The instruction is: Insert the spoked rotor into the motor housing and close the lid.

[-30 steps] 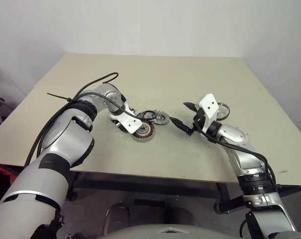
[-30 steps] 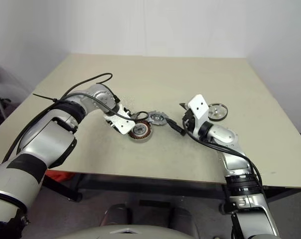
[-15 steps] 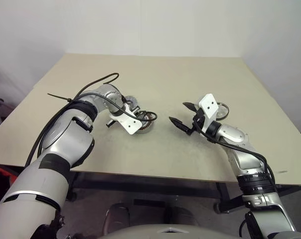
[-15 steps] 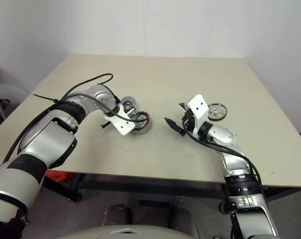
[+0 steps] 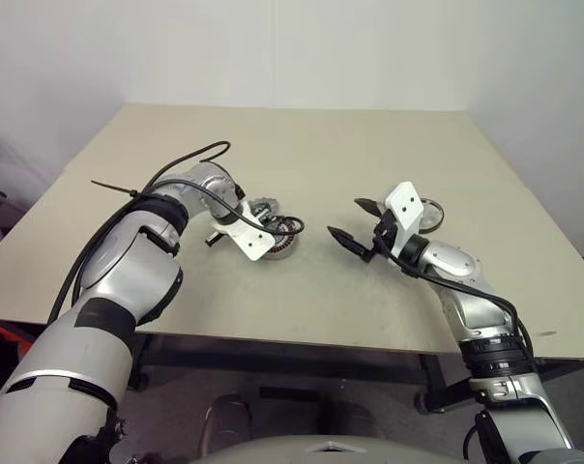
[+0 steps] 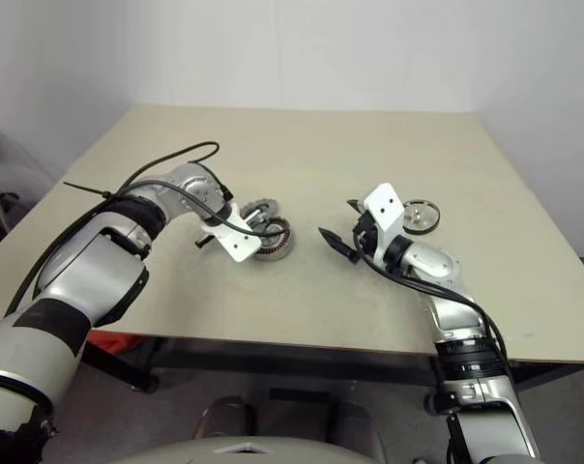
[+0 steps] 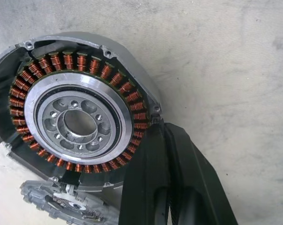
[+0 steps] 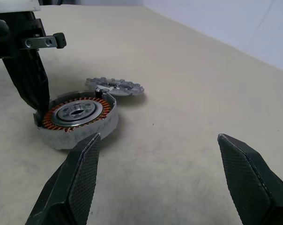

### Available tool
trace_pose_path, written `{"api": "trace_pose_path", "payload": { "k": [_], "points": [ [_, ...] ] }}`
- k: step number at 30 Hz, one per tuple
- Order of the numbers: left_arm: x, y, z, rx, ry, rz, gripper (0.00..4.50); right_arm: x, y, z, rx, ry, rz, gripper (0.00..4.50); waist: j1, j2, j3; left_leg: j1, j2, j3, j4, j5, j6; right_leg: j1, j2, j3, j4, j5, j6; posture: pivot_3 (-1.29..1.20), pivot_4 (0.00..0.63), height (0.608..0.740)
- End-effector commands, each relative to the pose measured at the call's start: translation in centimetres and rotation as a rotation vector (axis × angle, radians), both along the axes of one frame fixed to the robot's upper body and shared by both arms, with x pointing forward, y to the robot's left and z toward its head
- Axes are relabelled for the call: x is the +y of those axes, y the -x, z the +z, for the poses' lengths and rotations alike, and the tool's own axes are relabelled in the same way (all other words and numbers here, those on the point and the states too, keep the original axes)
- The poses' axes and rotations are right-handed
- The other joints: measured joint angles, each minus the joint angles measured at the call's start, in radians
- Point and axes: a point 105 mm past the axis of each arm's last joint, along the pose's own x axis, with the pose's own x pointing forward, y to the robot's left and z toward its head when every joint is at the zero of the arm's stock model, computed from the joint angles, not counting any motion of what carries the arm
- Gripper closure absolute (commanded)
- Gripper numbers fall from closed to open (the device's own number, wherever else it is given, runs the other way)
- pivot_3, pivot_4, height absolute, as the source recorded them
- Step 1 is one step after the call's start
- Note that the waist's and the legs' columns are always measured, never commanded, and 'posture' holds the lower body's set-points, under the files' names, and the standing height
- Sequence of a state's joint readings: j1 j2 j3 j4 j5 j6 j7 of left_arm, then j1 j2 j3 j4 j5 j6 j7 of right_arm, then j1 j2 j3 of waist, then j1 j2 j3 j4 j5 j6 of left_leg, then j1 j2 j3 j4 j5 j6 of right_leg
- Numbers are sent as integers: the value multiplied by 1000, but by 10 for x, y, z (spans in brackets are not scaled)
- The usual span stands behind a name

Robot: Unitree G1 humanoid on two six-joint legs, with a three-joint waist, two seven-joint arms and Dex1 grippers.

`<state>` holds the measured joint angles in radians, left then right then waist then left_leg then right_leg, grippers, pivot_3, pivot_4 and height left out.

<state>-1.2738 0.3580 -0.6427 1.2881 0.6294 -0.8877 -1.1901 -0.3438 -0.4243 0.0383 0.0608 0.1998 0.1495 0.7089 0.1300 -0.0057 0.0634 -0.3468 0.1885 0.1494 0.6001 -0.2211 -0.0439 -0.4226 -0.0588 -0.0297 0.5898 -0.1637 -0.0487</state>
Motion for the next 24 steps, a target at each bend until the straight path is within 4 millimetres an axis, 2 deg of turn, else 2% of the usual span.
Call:
{"api": "trace_pose_path", "payload": {
  "k": [1,4,13,24],
  "points": [
    [-13,-6,28,-62,32,-50,4459,-3,-5,31,-115,-32,-26,0,1,0,1,0,0,0,0,0,0,0,0,0,0,0,0,0,0,740],
    [-20,-3,32,-61,35,-89,4459,-5,-7,37,-140,-36,-40,0,2,-2,2,-1,0,0,0,0,0,0,0,0,0,3,-4,0,0,740],
    [-39,7,35,-51,26,-210,4459,-12,-14,55,-216,-53,-117,0,6,-2,3,-2,0,0,-1,0,0,-1,0,0,-1,3,-5,0,0,740],
    [-60,8,26,-103,-37,-286,4459,-12,-14,59,-236,-70,-138,0,7,-3,4,-2,0,0,-1,0,0,-1,0,0,0,3,-5,0,0,740]
  ]
}}
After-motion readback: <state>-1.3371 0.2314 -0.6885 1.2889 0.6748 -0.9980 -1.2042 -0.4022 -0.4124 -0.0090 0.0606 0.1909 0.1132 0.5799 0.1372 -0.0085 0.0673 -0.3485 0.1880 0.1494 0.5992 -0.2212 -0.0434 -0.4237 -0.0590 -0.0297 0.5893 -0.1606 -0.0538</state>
